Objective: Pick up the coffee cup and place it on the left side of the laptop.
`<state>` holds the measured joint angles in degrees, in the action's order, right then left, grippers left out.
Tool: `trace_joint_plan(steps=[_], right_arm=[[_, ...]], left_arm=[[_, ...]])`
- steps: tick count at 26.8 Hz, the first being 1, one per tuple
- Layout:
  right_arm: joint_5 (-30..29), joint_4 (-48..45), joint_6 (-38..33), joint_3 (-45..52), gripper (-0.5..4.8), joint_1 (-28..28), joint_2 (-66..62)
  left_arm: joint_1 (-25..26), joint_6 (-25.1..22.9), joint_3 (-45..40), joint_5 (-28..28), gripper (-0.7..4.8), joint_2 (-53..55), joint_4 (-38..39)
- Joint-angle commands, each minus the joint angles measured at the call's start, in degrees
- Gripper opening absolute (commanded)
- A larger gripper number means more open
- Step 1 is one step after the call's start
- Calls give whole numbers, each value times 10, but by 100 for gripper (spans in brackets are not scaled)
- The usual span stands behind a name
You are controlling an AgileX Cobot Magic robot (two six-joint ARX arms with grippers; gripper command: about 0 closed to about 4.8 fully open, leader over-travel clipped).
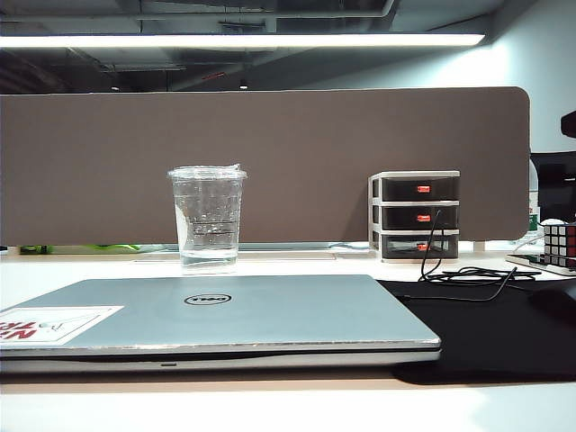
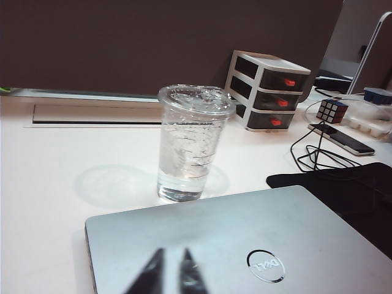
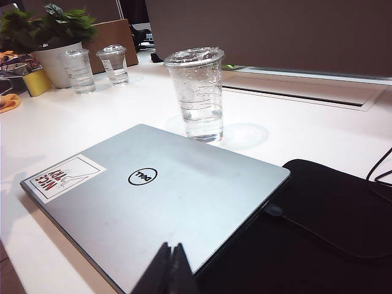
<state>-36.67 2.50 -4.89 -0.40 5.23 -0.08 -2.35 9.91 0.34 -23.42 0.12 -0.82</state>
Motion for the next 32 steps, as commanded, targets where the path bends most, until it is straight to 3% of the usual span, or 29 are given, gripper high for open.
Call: trace_joint_plan(steps=[1,15,20,26,28,32], right_arm=[[-4,-5,0,3,-1,0,1],[-6,-5,0,3,-1,0,1],[-8,-5,0,3,-1,0,1],[-10,-5,-1,3,-1,0,1],[-10,-5,-1,3,-1,0,1],[-10,8,0,3,-1,0,1]], left_arm=[[0,17,1,-13,67,0,-5],[-1,58,8,-38,67,0,-31],[-1,57,52,0,68,5,-26],[-1,51,93,2,91,81,-61],[-1,51,96,1,135,122,-115],[0,51,97,3,321,209,-216]])
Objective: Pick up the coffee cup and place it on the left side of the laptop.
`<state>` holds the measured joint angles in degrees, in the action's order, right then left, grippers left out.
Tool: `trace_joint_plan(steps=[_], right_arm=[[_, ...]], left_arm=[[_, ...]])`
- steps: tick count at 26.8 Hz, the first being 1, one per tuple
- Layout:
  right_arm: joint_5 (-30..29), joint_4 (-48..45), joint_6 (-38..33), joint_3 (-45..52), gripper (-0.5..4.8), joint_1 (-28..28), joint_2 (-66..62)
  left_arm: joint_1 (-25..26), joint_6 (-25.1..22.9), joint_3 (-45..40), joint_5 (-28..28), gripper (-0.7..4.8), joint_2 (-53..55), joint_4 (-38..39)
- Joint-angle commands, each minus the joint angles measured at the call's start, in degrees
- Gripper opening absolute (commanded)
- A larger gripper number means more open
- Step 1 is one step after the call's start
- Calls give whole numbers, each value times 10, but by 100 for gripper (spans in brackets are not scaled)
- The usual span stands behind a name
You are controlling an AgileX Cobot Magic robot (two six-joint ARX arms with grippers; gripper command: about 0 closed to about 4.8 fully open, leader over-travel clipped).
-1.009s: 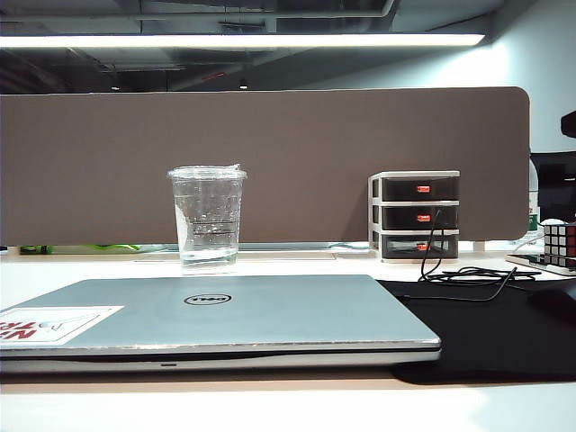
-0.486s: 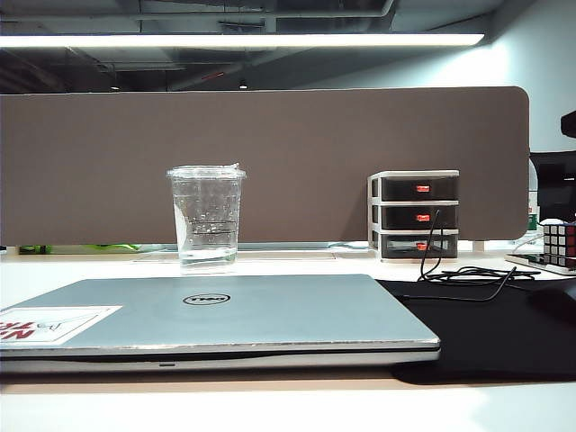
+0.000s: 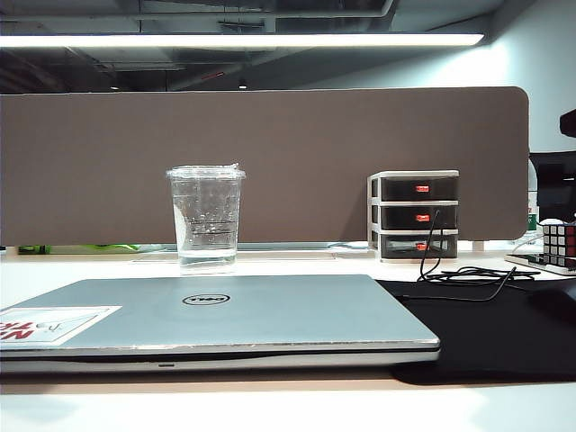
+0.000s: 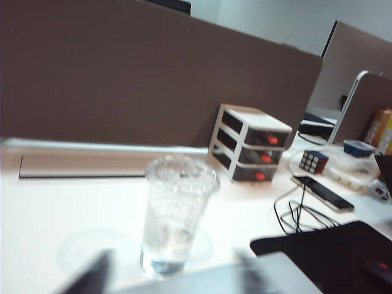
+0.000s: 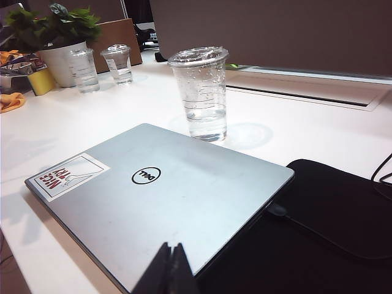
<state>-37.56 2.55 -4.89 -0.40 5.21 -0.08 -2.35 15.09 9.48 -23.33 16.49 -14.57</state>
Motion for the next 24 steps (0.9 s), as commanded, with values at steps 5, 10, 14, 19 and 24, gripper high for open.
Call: trace_joint_plan(steps=[5,10,14,19,24], right_arm=[[-2,25,0,3,-1,0,1],[-1,24,0,3,-1,1,1],[-1,24,0,3,-1,0,1],[-1,24,0,3,-1,0,1],[-1,23,0,3,-1,0,1]], left_arm=[[0,-21,13,3,348,162,-156],[0,-31,13,2,479,299,-276],[0,-48,20,2,479,405,-366],[-6,-22,20,4,479,454,-423],[-9,-142,21,-33,479,492,-443]])
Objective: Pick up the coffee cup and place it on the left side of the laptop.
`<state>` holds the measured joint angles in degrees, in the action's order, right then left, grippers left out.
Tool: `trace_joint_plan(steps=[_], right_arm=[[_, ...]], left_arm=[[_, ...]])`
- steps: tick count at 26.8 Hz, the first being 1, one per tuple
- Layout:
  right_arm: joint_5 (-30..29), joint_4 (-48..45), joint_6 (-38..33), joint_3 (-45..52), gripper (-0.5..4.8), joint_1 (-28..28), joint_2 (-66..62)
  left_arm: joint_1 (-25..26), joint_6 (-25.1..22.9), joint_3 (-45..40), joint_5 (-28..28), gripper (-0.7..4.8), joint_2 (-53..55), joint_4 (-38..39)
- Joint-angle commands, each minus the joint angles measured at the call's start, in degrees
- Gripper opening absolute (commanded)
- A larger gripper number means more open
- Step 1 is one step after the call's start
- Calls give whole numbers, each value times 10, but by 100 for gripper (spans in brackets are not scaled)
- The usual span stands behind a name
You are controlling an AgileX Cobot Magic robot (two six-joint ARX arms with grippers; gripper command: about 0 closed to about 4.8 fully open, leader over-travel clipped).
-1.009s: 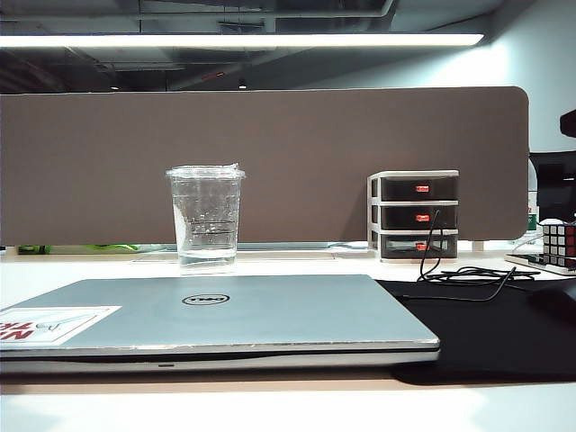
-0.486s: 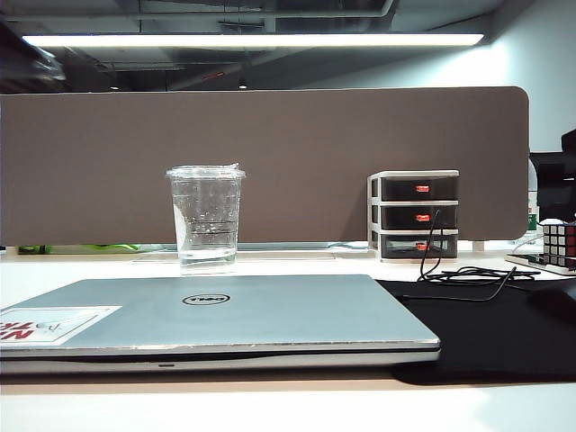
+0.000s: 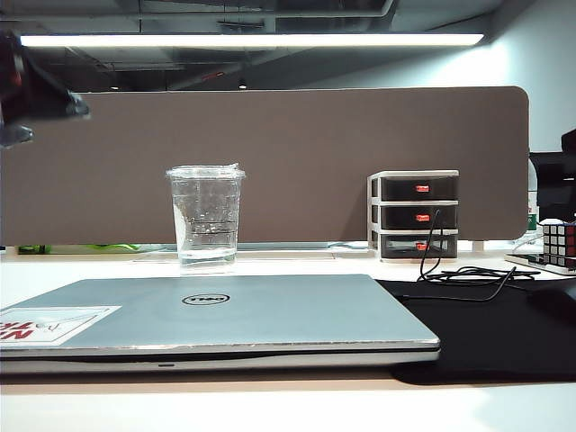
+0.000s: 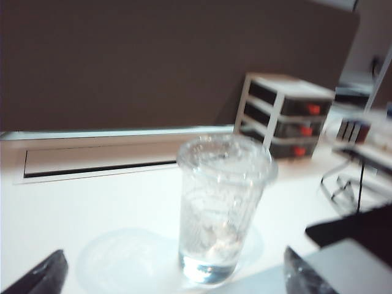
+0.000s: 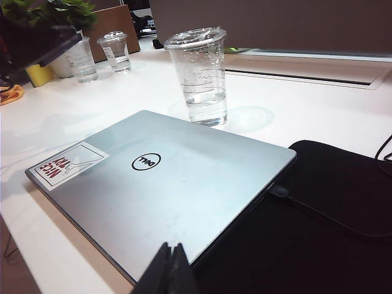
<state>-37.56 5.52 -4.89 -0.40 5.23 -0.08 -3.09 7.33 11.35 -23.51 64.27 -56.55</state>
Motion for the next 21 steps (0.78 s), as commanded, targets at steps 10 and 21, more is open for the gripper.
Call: trace_joint_plan(steps=[10,21], right_arm=[[-1,-6,0,3,-1,0,1],[-1,-6,2,3,-1,0,1]], left_arm=[[-1,-89,98,-107,479,170,-27],[-11,-89,221,-201,479,330,-27]])
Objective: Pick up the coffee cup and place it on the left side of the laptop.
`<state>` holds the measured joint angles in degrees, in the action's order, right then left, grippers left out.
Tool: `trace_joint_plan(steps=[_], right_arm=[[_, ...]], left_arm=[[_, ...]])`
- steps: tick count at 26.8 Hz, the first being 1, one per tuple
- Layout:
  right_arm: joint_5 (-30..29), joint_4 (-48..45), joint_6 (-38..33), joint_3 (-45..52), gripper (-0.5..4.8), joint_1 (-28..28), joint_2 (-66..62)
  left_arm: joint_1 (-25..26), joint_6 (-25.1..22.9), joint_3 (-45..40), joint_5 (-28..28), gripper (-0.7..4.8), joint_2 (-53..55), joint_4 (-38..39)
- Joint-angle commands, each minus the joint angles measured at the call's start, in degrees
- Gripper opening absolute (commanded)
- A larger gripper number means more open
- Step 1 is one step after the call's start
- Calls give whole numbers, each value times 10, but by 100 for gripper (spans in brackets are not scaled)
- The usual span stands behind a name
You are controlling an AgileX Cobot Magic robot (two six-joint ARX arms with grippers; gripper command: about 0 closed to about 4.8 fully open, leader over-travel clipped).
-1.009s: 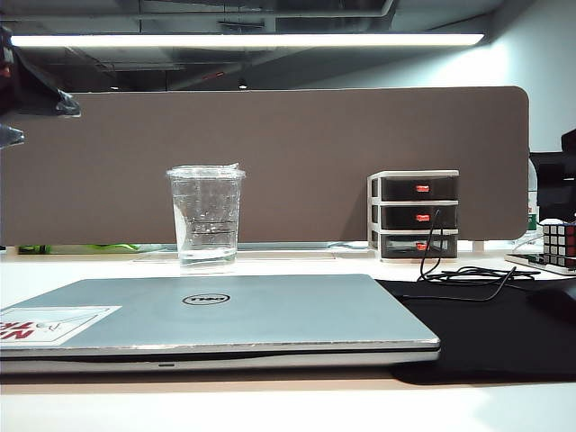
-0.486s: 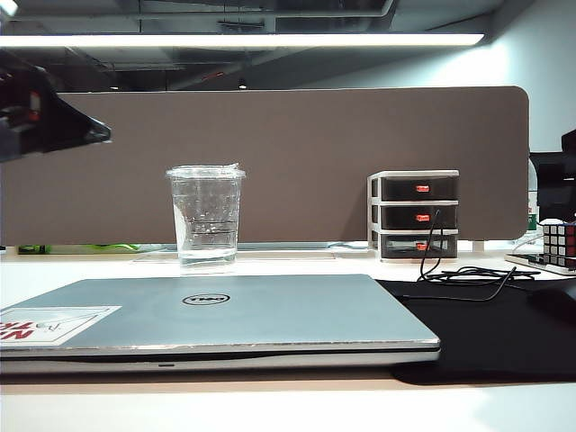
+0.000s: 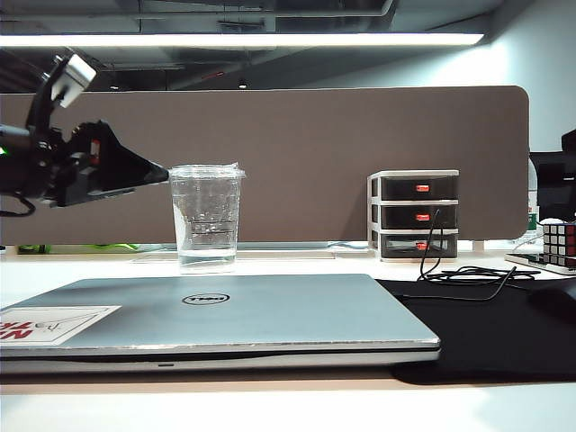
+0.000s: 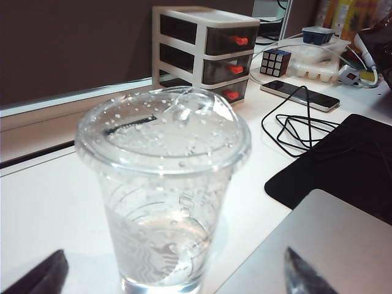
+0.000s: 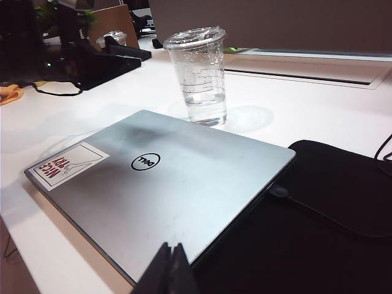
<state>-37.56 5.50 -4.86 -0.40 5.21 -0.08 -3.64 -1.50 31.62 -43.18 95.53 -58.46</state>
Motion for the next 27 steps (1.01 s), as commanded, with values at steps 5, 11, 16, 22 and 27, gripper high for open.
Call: trace_joint_plan(steps=[5,11,16,22,27], right_arm=[[-1,-6,2,3,-1,0,1],[-1,-6,2,3,-1,0,1],[-1,-6,2,3,-1,0,1],[-1,-6,2,3,-1,0,1],[-1,-6,2,3,-1,0,1]], left_arm=[[-6,-20,38,9,479,42,-9],[-7,-36,45,1,479,48,-8],[-9,-40,62,-21,479,69,-1],[-24,-41,92,-21,479,118,10],[-29,-40,118,-19,479,150,9]])
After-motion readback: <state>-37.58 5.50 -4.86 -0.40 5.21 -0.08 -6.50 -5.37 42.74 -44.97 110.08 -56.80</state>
